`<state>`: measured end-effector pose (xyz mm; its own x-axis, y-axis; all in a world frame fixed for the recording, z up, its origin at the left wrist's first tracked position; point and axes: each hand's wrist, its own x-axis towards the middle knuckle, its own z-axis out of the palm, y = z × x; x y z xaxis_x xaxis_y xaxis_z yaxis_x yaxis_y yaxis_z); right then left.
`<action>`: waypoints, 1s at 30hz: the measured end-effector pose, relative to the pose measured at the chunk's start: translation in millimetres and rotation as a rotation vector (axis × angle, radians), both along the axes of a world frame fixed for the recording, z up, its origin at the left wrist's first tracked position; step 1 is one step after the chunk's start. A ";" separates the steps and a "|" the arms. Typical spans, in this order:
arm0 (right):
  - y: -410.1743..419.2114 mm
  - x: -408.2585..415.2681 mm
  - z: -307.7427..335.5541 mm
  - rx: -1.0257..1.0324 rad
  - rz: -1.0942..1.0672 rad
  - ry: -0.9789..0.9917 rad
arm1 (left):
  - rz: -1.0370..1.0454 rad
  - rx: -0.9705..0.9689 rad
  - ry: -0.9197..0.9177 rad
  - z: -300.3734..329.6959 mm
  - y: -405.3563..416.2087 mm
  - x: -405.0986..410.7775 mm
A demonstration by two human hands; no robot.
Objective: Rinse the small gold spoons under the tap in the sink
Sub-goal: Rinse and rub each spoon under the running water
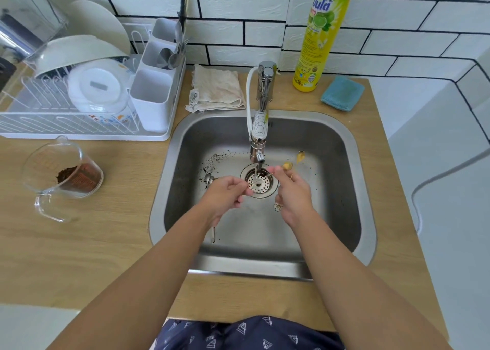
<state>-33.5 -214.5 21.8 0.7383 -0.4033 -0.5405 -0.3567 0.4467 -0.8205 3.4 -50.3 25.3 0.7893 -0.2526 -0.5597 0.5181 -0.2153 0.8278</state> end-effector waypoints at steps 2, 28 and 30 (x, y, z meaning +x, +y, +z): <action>17.9 -1.3 0.7 0.008 0.095 0.018 | 0.061 -0.031 -0.020 -0.1 2.4 -1.5; 39.9 -6.4 2.4 0.005 0.227 0.043 | 0.217 -0.184 0.120 22.7 6.5 -21.5; 37.9 -5.2 3.9 -0.023 0.225 0.052 | 0.214 -0.189 0.121 23.2 7.4 -21.8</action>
<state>-38.8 -176.6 25.6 0.7822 -0.2446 -0.5730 -0.4874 0.3326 -0.8073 -18.3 -42.9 48.5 0.7662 -0.1967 -0.6117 0.6323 0.0615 0.7723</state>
